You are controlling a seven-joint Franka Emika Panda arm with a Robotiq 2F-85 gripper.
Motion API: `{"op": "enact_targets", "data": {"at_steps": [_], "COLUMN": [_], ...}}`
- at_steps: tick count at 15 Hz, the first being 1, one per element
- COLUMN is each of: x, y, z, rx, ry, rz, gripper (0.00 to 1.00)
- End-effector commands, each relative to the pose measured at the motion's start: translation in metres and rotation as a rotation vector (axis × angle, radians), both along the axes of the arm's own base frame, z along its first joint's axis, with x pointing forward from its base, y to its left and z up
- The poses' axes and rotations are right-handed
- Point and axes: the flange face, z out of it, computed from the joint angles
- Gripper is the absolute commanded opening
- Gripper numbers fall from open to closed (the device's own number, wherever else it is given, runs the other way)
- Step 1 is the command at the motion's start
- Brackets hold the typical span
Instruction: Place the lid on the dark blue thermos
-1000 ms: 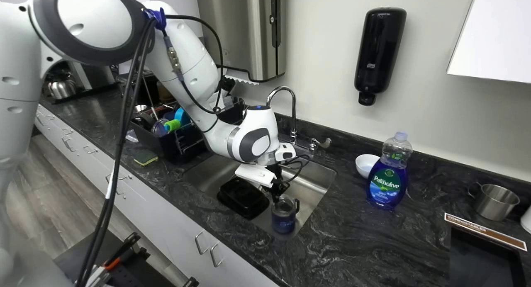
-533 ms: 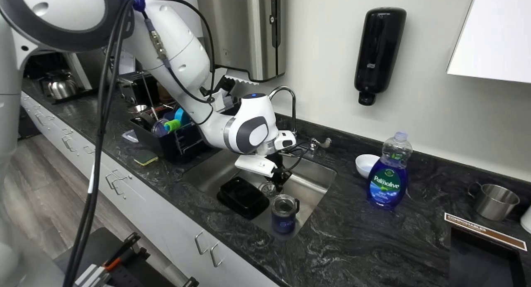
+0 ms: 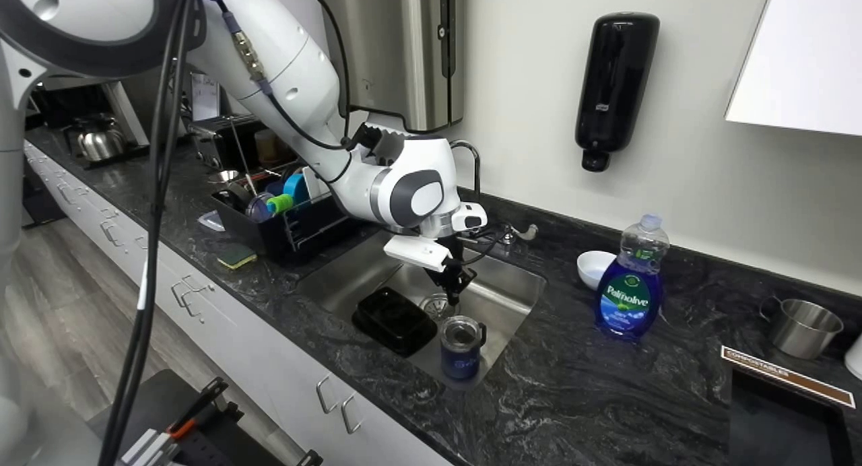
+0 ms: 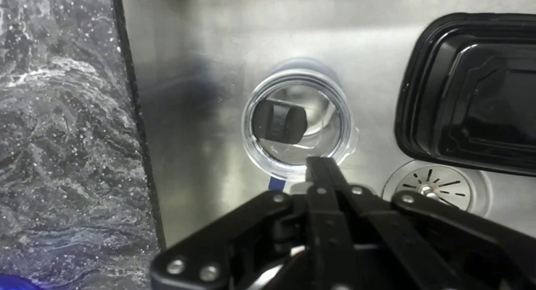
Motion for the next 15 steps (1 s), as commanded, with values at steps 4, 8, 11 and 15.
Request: {"op": "enact_targets", "data": {"at_steps": [4,8,11,15], "x": [0.010,0.013,0.016,0.018], "y": [0.005,0.000,-0.012,-0.027], "z": [-0.037,-0.057,-0.060,-0.059], "rx": [0.090,0.105,0.099,0.097], "ry": [0.057,0.067,0.059,0.048], "rz": [-0.064,-0.088,-0.105,-0.124], "gripper": [0.00,0.00,0.00,0.00]}}
